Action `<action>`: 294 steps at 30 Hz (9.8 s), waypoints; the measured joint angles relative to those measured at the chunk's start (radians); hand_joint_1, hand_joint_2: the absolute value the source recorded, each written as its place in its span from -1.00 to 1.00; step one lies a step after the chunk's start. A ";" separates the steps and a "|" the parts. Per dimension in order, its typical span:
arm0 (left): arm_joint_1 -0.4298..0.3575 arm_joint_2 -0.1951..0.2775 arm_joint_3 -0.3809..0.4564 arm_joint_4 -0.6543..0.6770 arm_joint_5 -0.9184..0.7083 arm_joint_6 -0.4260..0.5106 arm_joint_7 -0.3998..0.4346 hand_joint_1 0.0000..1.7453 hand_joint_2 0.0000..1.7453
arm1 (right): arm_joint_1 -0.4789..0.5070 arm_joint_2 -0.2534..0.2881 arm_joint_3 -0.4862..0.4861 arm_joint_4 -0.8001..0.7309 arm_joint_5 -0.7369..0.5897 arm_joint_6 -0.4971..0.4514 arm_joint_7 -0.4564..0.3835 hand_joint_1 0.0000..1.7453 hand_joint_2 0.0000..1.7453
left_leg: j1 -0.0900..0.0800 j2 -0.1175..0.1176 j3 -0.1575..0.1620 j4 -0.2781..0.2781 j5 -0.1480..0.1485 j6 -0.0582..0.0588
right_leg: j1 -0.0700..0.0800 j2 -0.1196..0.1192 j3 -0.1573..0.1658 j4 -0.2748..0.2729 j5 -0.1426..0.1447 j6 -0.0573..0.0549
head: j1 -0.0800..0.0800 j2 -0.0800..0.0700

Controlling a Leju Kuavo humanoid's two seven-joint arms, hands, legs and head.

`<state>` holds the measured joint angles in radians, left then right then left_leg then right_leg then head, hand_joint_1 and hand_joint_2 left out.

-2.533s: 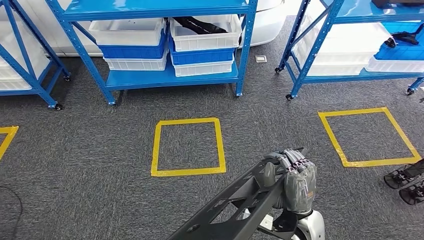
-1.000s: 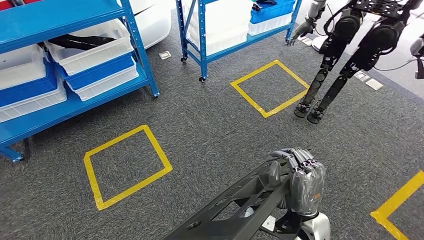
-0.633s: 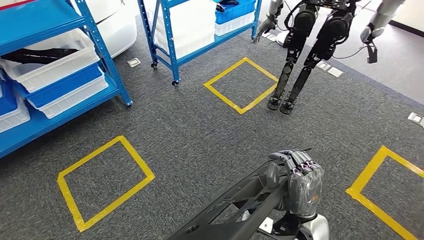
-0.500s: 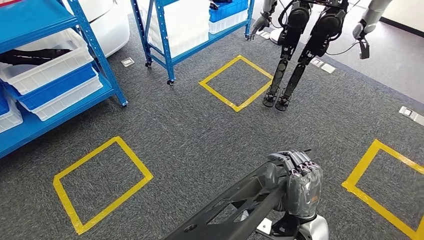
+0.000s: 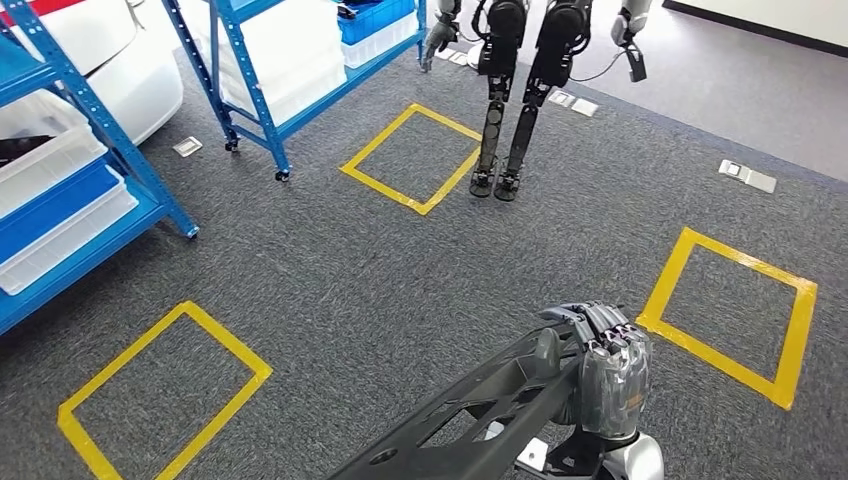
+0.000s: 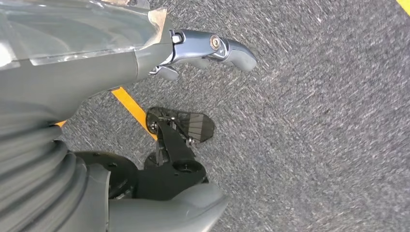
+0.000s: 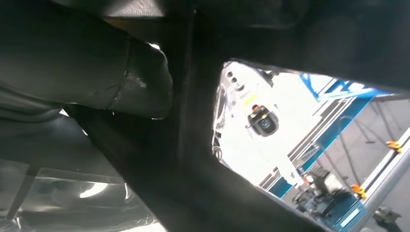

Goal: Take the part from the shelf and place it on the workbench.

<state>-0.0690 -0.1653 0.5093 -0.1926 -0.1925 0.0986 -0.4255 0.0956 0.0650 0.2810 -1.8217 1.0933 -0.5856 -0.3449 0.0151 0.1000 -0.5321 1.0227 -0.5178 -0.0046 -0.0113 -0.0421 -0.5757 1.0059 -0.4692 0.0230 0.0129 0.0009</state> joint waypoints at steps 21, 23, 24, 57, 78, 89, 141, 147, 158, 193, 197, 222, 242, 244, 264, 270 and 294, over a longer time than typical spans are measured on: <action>0.005 -0.001 0.003 0.000 -0.006 -0.020 -0.021 -1.00 1.00 | 0.014 0.006 -0.005 -0.015 0.013 0.000 0.005 1.00 -1.00 | 0.001 -0.068 -0.012 -0.019 0.029 0.044 | 0.000 0.054 -0.167 0.300 -0.101 0.012 | 0.002 0.000; 0.005 0.000 0.003 0.000 -0.008 -0.021 -0.023 -1.00 1.00 | 0.015 0.006 -0.008 -0.015 0.014 0.000 0.005 1.00 -1.00 | 0.002 -0.044 -0.010 -0.019 0.027 0.041 | -0.006 0.039 -0.116 0.212 -0.065 0.029 | 0.002 0.000; 0.004 0.000 0.003 -0.001 -0.008 -0.021 -0.024 -1.00 1.00 | 0.015 0.006 -0.009 -0.015 0.014 0.000 0.005 1.00 -1.00 | 0.002 -0.034 -0.007 -0.019 0.025 0.038 | -0.008 0.017 -0.072 0.134 -0.041 0.034 | 0.002 0.000; 0.003 0.014 0.035 -0.002 0.000 -0.036 -0.021 -1.00 1.00 | -0.004 0.023 -0.018 0.026 0.011 0.019 -0.001 1.00 -1.00 | -0.009 -0.015 -0.008 -0.011 0.016 0.024 | -0.004 -0.026 -0.012 0.016 0.000 0.035 | 0.001 0.000; 0.003 0.015 0.044 -0.002 -0.006 -0.032 -0.011 -1.00 1.00 | -0.009 0.035 -0.028 0.038 0.009 0.010 -0.023 1.00 -1.00 | 0.010 -0.124 -0.030 0.000 0.028 0.033 | 0.001 0.095 -0.075 0.090 -0.015 0.013 | -0.008 0.000; 0.003 0.017 0.048 -0.002 -0.007 -0.024 -0.012 -1.00 1.00 | -0.016 0.035 -0.029 0.045 -0.010 0.004 -0.043 1.00 -1.00 | -0.007 0.006 -0.016 0.001 0.013 0.013 | 0.010 -0.023 -0.008 0.014 0.004 0.019 | -0.005 0.000; -0.004 0.005 0.047 -0.002 -0.061 -0.096 -0.048 -1.00 1.00 | -0.214 -0.045 -0.155 0.137 0.354 0.030 0.156 1.00 -1.00 | 0.004 -0.089 -0.039 -0.009 0.044 0.050 | -0.001 0.067 -0.128 0.202 -0.060 0.014 | -0.006 0.000; -0.010 0.002 0.047 -0.002 -0.070 -0.109 -0.048 -1.00 1.00 | -0.299 -0.099 -0.206 0.238 0.412 0.040 0.187 1.00 -1.00 | -0.003 -0.020 -0.035 -0.007 0.037 0.041 | -0.003 -0.008 -0.050 0.069 0.003 0.045 | -0.004 0.000; -0.020 0.000 0.047 -0.002 -0.078 -0.126 -0.036 -1.00 1.00 | -0.391 -0.149 -0.214 0.378 0.453 0.035 0.237 1.00 -1.00 | 0.001 -0.102 -0.160 0.278 -0.106 0.003 | -0.012 0.075 -0.012 -0.005 0.038 -0.018 | -0.016 0.000; -0.036 0.006 0.048 -0.002 -0.109 -0.192 -0.017 -1.00 1.00 | -0.864 -0.316 0.031 0.829 0.478 0.204 0.490 1.00 -1.00 | -0.004 -0.166 -0.075 0.002 0.068 0.030 | -0.005 0.142 -0.027 -0.007 0.046 0.021 | -0.014 0.000; -0.038 0.004 0.048 -0.002 -0.111 -0.205 -0.017 -1.00 1.00 | -0.940 -0.328 0.044 0.892 0.478 0.219 0.489 1.00 -1.00 | -0.004 -0.161 -0.070 -0.003 0.070 0.042 | -0.011 0.145 -0.026 -0.017 0.051 0.029 | -0.015 0.000; -0.039 0.007 0.064 -0.002 -0.128 -0.233 -0.015 -1.00 1.00 | -1.120 -0.392 0.133 1.080 0.478 0.236 0.459 1.00 -1.00 | -0.008 -0.103 -0.182 0.199 0.005 0.051 | 0.007 0.059 -0.055 0.033 0.041 -0.002 | -0.018 0.000; -0.049 0.010 0.067 -0.002 -0.130 -0.235 -0.009 -1.00 1.00 | -1.125 -0.435 0.168 1.134 0.478 0.210 0.470 1.00 -1.00 | -0.013 -0.090 -0.068 0.001 0.063 0.040 | -0.020 0.046 -0.049 0.014 0.050 0.045 | -0.008 0.000; -0.050 0.011 0.068 -0.002 -0.130 -0.235 -0.009 -1.00 1.00 | -1.125 -0.436 0.169 1.136 0.478 0.210 0.470 1.00 -1.00 | -0.009 -0.091 -0.072 0.010 0.054 0.034 | -0.023 0.049 -0.047 0.015 0.048 0.027 | -0.010 0.000; -0.056 0.012 0.069 -0.002 -0.131 -0.235 0.003 -1.00 1.00 | -1.125 -0.456 0.173 1.151 0.477 0.195 0.470 1.00 -1.00 | -0.015 -0.101 -0.082 -0.021 0.098 0.075 | -0.007 0.052 -0.155 0.243 -0.061 0.016 | -0.009 0.000; -0.056 0.009 0.069 -0.002 -0.132 -0.235 0.004 -1.00 1.00 | -1.120 -0.460 0.173 1.158 0.477 0.195 0.469 1.00 -1.00 | -0.016 -0.103 -0.063 -0.010 0.073 0.057 | -0.015 0.041 -0.076 0.043 0.051 0.055 | -0.009 0.000; -0.055 0.016 0.075 -0.003 -0.121 -0.245 -0.008 -1.00 1.00 | -1.158 -0.451 0.175 1.185 0.477 0.194 0.436 1.00 -1.00 | -0.015 -0.102 -0.055 -0.038 0.093 0.078 | -0.005 0.050 -0.106 0.195 -0.042 0.019 | -0.009 0.000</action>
<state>-0.1236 -0.1489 0.5844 -0.1952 -0.3136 -0.1460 -0.4334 -1.0626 -0.3864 0.4565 -0.6372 1.5706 -0.3920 0.0916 0.0006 -0.0018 -0.5867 0.9844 -0.4248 0.0736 -0.0159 0.0080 -0.6818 1.2008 -0.5111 0.0419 0.0037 0.0008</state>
